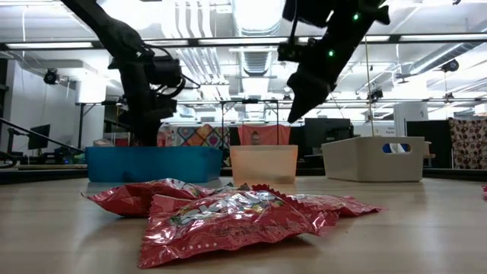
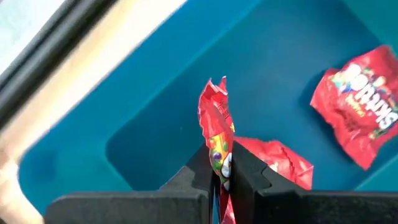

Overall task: Sort candy
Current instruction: Put the red candy into the blue bin

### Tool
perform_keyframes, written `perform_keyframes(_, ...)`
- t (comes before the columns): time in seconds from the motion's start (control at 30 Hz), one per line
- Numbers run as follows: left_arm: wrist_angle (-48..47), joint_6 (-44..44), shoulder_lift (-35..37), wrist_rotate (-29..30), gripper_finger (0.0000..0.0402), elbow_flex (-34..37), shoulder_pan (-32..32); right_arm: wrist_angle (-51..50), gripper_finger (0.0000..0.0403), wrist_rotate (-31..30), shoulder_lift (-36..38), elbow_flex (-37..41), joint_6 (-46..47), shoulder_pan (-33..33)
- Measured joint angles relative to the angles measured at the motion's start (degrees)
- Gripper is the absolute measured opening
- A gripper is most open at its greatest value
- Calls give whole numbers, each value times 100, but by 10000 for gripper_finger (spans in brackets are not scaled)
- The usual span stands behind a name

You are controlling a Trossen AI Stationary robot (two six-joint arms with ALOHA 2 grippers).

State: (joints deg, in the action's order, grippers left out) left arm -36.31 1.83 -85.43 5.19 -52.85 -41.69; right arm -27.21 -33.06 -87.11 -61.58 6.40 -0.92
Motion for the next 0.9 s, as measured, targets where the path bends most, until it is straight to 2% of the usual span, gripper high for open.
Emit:
perform_keyframes(0.17,81,272,0,173,12,104,-7,-177,206,5,0,0,-1,-338)
perform_keyframes(0.33,138,301,2,177,47,94,-4,-339,206,77,2,0,-106,-558)
perform_keyframes(0.63,-245,284,17,177,141,-126,0,-713,206,737,253,0,-104,-615)
perform_keyframes(0.9,-1161,323,42,175,173,-759,36,-1069,206,1557,974,0,283,-615)
